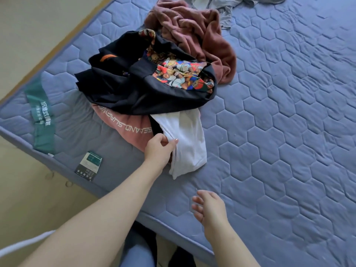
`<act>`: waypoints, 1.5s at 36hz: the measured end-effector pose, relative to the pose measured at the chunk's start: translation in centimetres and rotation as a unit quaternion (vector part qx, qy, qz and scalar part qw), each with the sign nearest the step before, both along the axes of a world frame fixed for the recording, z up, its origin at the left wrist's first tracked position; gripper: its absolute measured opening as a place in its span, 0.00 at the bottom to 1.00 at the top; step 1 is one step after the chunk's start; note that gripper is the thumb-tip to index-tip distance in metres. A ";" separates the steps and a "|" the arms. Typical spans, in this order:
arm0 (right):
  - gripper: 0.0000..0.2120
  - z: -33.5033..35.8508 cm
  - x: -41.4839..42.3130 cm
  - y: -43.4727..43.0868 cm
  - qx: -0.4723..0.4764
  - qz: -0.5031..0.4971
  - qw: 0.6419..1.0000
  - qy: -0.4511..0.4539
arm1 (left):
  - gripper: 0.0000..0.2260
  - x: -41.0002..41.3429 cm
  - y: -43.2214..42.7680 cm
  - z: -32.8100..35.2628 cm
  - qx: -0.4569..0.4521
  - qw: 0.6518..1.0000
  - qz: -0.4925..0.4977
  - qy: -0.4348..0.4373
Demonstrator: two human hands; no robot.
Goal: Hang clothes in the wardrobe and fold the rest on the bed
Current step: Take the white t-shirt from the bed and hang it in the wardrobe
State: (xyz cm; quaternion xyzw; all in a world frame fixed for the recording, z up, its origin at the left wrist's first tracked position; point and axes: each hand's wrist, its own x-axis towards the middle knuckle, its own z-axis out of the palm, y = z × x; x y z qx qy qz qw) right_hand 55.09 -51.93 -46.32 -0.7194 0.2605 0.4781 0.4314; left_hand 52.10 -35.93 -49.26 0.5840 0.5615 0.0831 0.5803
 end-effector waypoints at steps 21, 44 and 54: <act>0.10 21.7 2.9 4.3 0.365 0.118 0.859 -0.339 | 0.08 -0.1 -1.6 25.3 -0.003 0.921 -0.127 -0.367; 0.10 30.5 2.9 -6.0 0.379 -0.050 0.868 -0.316 | 0.11 -6.4 -8.8 35.9 -0.049 0.816 0.141 -0.558; 0.14 30.3 6.2 -9.7 0.259 -0.338 0.831 -0.359 | 0.10 -9.7 -6.5 40.1 0.129 0.756 0.265 -0.584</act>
